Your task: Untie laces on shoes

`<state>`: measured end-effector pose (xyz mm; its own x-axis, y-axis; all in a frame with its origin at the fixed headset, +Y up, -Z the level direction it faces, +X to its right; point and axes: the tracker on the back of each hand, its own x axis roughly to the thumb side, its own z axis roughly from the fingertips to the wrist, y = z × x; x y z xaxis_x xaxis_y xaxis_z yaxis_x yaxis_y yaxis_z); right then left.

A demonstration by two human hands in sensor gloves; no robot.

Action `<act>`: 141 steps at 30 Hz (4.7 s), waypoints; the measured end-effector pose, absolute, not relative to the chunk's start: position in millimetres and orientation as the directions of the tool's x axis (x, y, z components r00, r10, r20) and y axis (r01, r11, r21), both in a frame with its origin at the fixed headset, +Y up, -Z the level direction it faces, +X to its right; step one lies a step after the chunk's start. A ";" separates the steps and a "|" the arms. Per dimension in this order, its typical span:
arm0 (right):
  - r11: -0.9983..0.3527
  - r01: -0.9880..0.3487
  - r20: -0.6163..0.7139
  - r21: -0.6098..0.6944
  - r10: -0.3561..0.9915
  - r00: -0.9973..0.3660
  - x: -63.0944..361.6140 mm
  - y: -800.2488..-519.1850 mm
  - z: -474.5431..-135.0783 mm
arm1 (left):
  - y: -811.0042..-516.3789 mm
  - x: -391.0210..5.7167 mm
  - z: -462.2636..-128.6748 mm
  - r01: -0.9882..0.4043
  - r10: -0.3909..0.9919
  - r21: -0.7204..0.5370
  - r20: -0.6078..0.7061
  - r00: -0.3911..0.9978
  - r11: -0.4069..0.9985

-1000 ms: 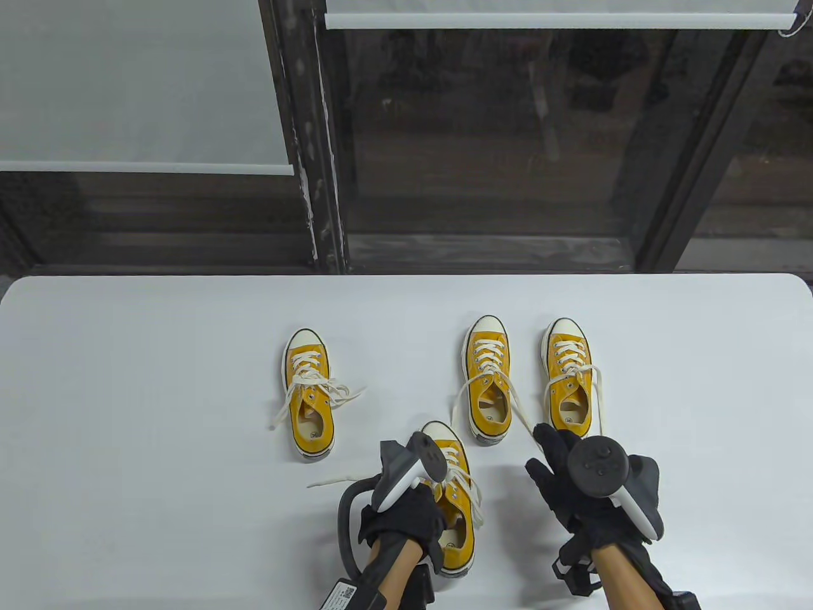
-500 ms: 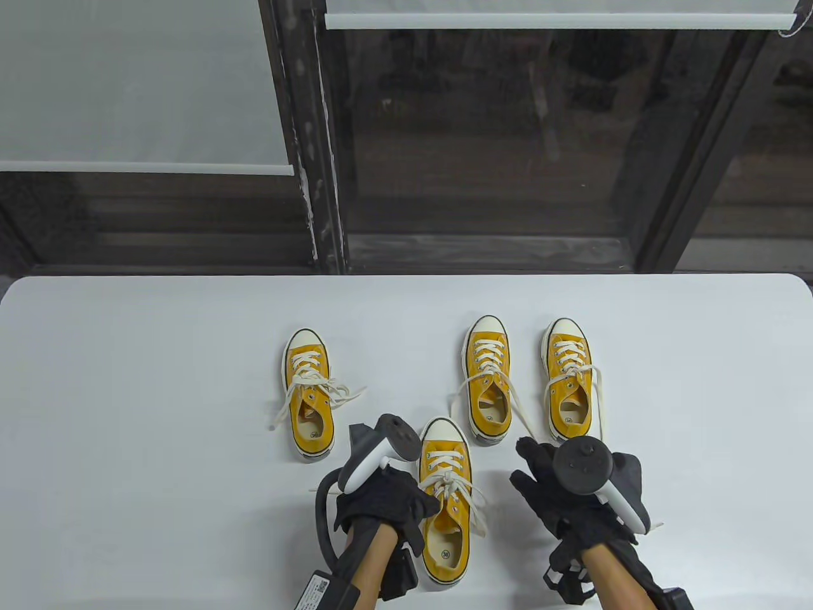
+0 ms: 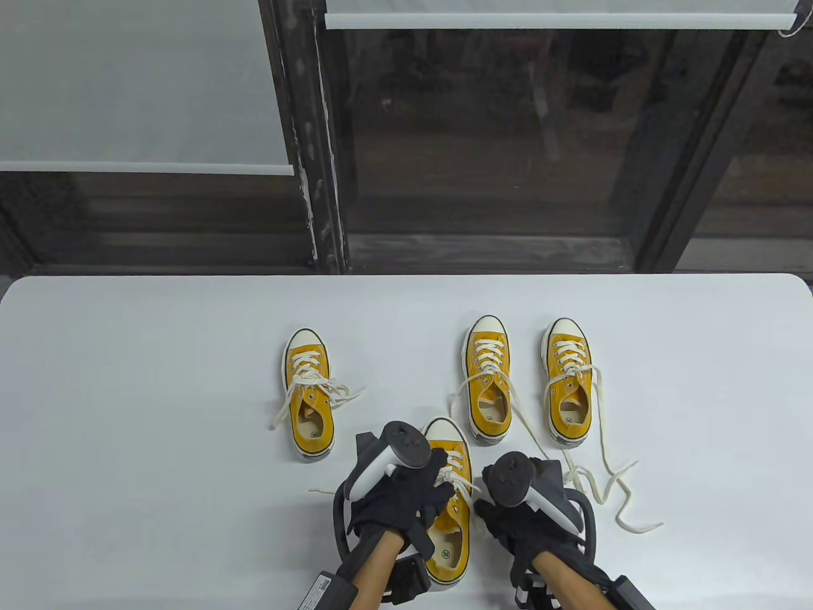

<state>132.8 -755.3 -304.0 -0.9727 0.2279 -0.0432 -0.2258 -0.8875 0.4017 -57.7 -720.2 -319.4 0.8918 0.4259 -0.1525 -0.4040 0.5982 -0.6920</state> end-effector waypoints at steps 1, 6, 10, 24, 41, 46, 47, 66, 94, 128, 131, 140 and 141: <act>-0.888 -0.218 -0.045 0.405 0.219 -0.975 131.9 -755.6 -304.4 | -721.8 -56.9 -319.3 -0.399 0.423 -0.694 -0.149 0.894 0.600; -0.882 -0.313 -0.020 0.352 0.327 -0.945 142.2 -738.5 -304.4 | -738.3 -49.7 -316.3 -0.389 0.419 -0.731 -0.155 0.895 0.561; -0.749 -0.561 -0.043 0.351 0.586 -0.809 158.3 -716.4 -304.6 | -740.2 -49.6 -316.7 -0.378 0.403 -0.730 -0.152 0.903 0.570; -0.426 -0.801 -0.068 0.421 0.865 -0.497 143.9 -638.8 -323.7 | -748.4 -57.9 -319.1 -0.447 0.454 -0.747 -0.218 0.864 0.493; 0.235 -0.724 0.069 0.648 0.929 0.363 143.8 -501.1 -309.9 | -748.6 -61.2 -317.4 -0.471 0.468 -0.742 -0.239 0.851 0.478; 0.274 -0.711 0.076 0.647 0.905 0.418 160.3 -492.1 -306.7 | -748.1 -61.1 -317.5 -0.468 0.467 -0.738 -0.234 0.853 0.485; 0.242 -0.758 0.114 0.605 0.916 0.384 165.7 -492.2 -307.0 | -745.2 -60.6 -317.4 -0.465 0.471 -0.737 -0.225 0.853 0.491; -0.627 -0.779 -0.081 0.019 0.776 -0.626 250.9 -579.8 -305.4 | -712.6 -84.4 -320.0 -0.646 0.675 -0.622 -0.244 0.696 0.442; -0.630 -0.558 -0.009 0.540 0.659 -0.752 150.7 -670.4 -300.1 | -736.5 -62.0 -319.7 -0.542 0.554 -0.704 -0.250 0.794 0.459; -0.487 -0.733 -0.192 0.476 0.756 -0.626 136.1 -730.5 -323.5 | -728.9 -76.6 -319.3 -0.647 0.640 -0.628 -0.291 0.711 0.434; -0.414 -0.764 -0.200 0.494 0.801 -0.564 138.3 -730.4 -323.6 | -729.8 -76.9 -319.2 -0.651 0.641 -0.631 -0.300 0.707 0.422; -0.386 -0.777 -0.194 0.497 0.824 -0.533 138.6 -728.6 -323.0 | -717.6 -66.4 -314.2 -0.594 0.639 -0.638 -0.201 0.742 0.490; -0.374 -0.778 -0.189 0.506 0.831 -0.523 138.1 -728.6 -322.8 | -719.7 -67.5 -314.9 -0.588 0.617 -0.630 -0.212 0.758 0.506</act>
<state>138.1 -728.6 -322.8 -0.5228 0.8311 -0.1895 -0.7776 -0.3739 0.5055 -67.5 -719.7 -314.9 0.7577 0.6173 -0.2117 -0.5885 0.5061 -0.6305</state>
